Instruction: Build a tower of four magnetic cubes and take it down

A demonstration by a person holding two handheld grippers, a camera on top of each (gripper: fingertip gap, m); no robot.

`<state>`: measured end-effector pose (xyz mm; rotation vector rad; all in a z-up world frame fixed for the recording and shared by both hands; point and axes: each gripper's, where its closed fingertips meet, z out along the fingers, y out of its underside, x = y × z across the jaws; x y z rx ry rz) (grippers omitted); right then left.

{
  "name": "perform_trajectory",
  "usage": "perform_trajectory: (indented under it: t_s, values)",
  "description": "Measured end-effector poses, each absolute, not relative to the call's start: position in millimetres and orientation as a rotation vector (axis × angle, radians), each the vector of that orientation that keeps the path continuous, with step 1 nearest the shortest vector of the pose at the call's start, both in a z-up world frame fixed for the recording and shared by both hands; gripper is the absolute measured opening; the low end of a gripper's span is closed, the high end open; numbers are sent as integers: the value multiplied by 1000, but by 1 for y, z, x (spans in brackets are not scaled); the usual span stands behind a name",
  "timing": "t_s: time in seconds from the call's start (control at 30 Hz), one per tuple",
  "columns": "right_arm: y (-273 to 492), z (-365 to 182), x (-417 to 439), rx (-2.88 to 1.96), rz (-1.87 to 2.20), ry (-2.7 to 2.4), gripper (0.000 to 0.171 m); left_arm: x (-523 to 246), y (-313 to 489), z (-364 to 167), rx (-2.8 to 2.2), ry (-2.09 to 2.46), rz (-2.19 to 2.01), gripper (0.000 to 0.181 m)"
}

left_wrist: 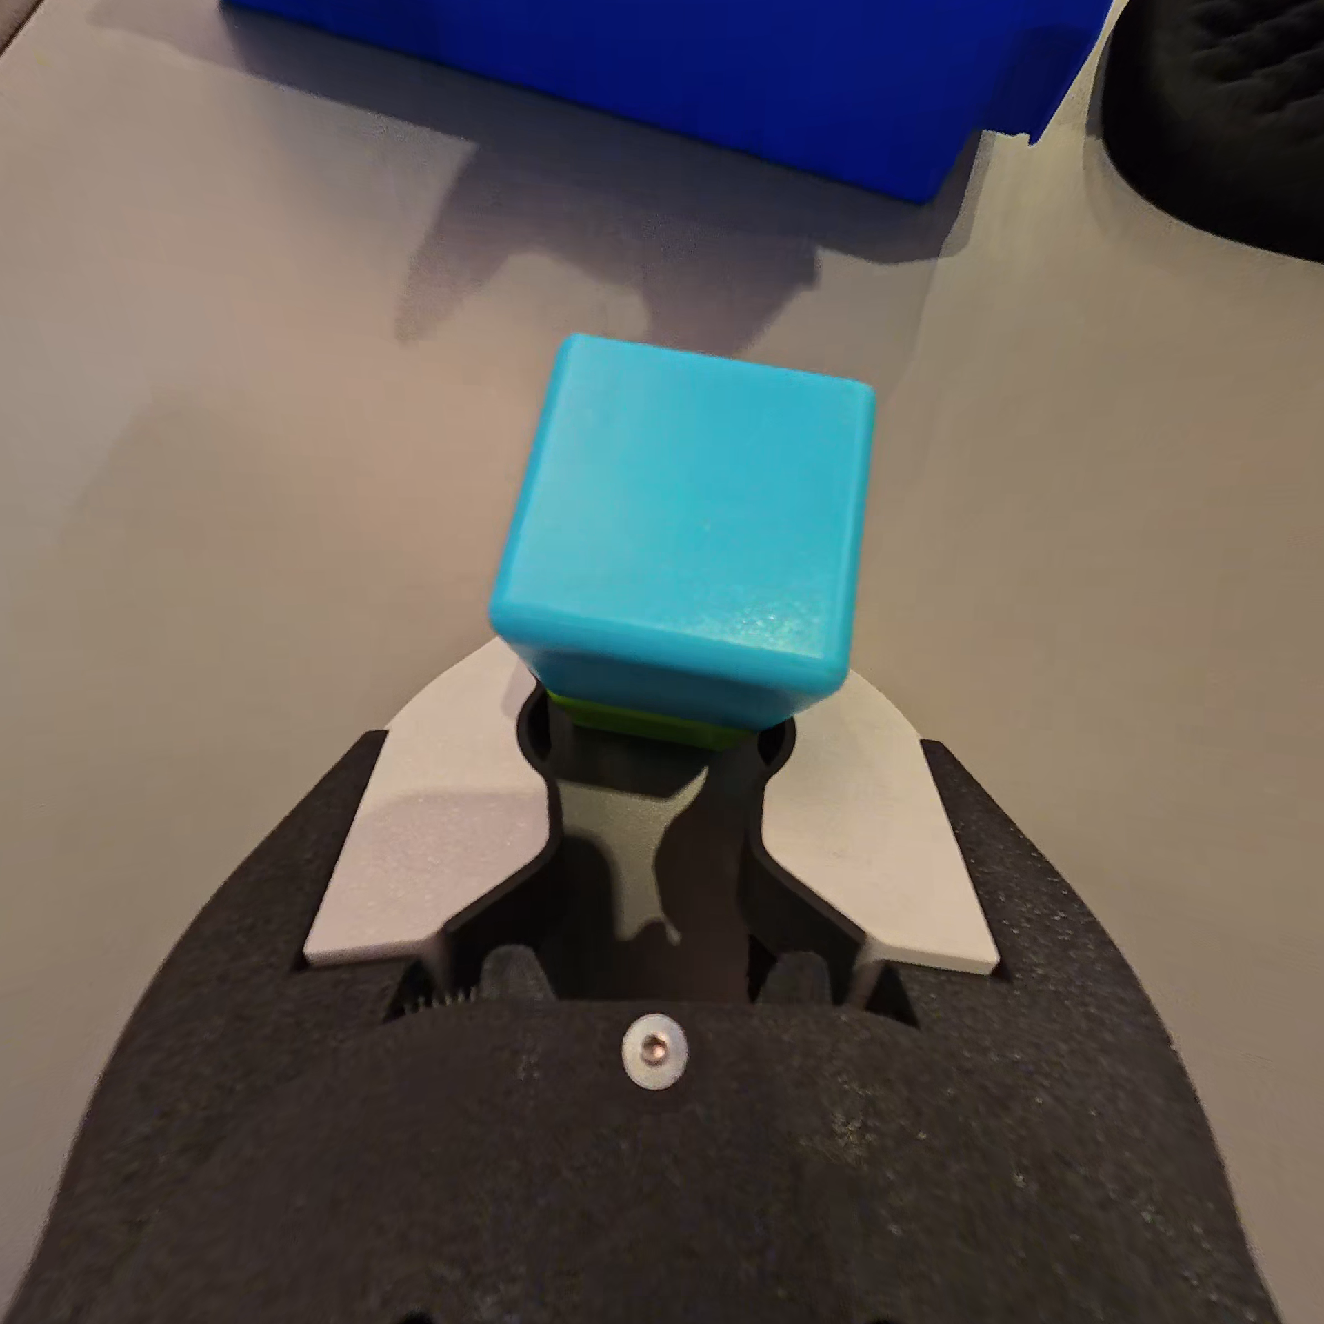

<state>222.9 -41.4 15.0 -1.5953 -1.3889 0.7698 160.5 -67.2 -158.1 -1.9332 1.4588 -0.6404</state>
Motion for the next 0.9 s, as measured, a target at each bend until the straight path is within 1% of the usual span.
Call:
perform_trajectory:
  t_s: [0.07,0.17,0.43,0.53,0.63,0.9]
  values:
    - [-62,-2,191,-1554,819,-1545,63,160,-67,-158,-1930,1463,-639,56]
    - [-71,-36,162,-1605,773,-1679,61,158,-67,-158,-1927,1467,-638,56]
    - [-73,-81,142,-1707,750,-1769,58,156,-68,-158,-1922,1477,-644,55]
    - [-72,-89,142,-1734,732,-1785,56,156,-67,-158,-1922,1477,-644,55]
    - [-71,-94,142,-1743,679,-1800,49,156,-68,-158,-1922,1478,-646,55]
    - [-70,-93,142,-1762,681,-1793,49,156,-68,-159,-1916,1488,-645,55]
